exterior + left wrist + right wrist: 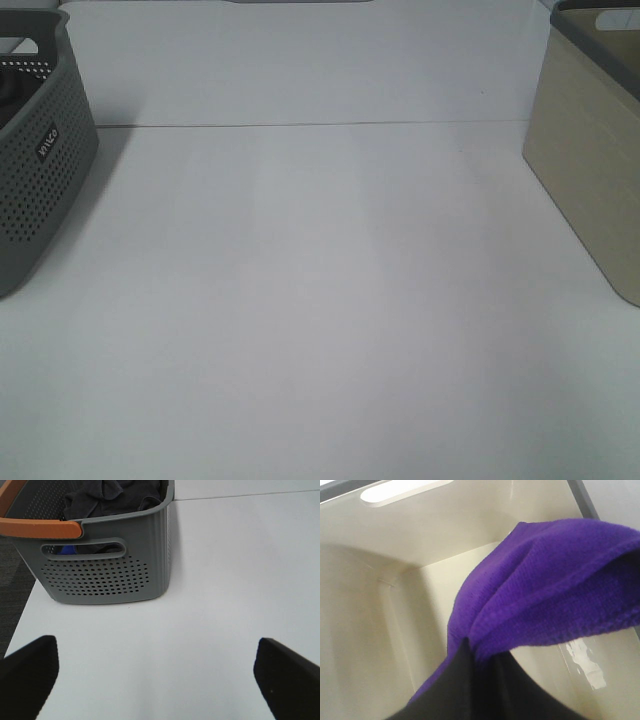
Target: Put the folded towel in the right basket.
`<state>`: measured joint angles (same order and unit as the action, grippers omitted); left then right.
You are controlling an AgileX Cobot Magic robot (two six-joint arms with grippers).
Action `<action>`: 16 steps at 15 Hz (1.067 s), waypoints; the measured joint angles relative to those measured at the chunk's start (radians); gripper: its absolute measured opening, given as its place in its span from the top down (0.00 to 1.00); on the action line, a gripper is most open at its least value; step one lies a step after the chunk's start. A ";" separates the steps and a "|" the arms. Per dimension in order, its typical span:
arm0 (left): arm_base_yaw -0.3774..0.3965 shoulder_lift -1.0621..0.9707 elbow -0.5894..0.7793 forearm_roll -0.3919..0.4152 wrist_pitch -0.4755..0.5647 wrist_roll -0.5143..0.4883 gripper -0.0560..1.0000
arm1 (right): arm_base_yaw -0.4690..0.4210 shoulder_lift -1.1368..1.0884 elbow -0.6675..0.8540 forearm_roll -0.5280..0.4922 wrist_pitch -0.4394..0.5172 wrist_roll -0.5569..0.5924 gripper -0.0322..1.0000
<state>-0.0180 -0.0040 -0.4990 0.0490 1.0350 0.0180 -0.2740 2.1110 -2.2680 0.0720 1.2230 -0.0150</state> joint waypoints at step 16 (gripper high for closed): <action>0.000 0.000 0.000 0.000 0.000 -0.001 0.01 | 0.263 -0.244 0.001 0.092 -0.001 -0.070 0.04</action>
<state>-0.0180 -0.0040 -0.4990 0.0490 1.0350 0.0170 -0.0110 1.8670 -2.2670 0.1640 1.2220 -0.0850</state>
